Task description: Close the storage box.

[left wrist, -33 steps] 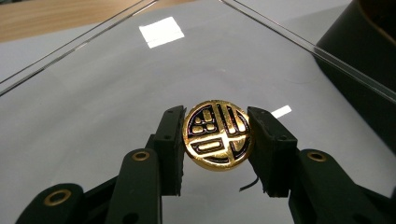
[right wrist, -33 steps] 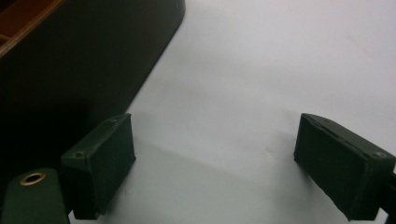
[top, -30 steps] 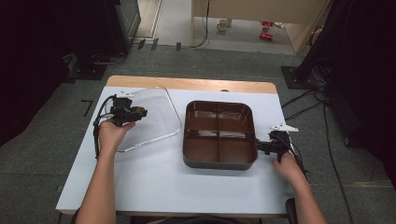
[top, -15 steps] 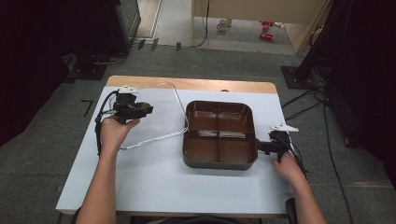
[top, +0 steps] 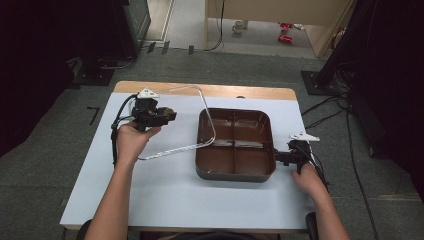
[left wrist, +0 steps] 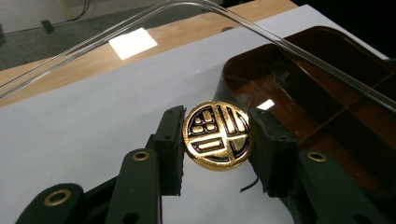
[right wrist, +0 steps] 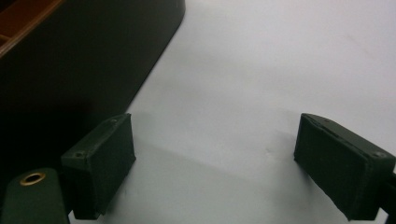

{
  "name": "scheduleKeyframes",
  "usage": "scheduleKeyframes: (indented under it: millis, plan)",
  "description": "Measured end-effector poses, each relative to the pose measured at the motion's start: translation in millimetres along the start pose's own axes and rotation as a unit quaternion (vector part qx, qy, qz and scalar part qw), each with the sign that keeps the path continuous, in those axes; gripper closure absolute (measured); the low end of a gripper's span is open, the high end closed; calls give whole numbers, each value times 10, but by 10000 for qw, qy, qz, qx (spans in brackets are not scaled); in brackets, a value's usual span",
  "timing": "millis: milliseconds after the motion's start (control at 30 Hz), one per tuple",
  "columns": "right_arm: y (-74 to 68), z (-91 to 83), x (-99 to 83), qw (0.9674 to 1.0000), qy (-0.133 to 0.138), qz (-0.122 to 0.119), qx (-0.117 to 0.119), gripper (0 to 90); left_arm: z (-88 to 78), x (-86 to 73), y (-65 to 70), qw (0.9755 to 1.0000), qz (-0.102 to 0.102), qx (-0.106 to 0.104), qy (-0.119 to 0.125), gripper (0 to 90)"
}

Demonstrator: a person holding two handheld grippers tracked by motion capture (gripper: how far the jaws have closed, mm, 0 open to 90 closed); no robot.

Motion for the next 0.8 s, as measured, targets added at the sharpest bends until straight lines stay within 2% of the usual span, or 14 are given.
scheduleKeyframes:
  millis: [200,467,800]
  plan:
    - [-1,0,-1,10000,-2,3,-1,118,151,17,224,9996,239,-102,-121,593]
    - [-2,-1,-1,10000,-4,9,2,117,323,-11,411,9988,346,-262,-228,593]
    - [0,0,0,10000,1,-2,0,118,457,-23,589,9982,367,-406,-254,593]
Point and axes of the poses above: each handheld gripper's, and its own axes: z roughly forward along the jaws, x roughly out of its top, y roughly to its right, the point moved 5 cm from there along z, roughly forward along the jaws, and after that the axes turned 1 degree about -x, right-handed, at the moved point
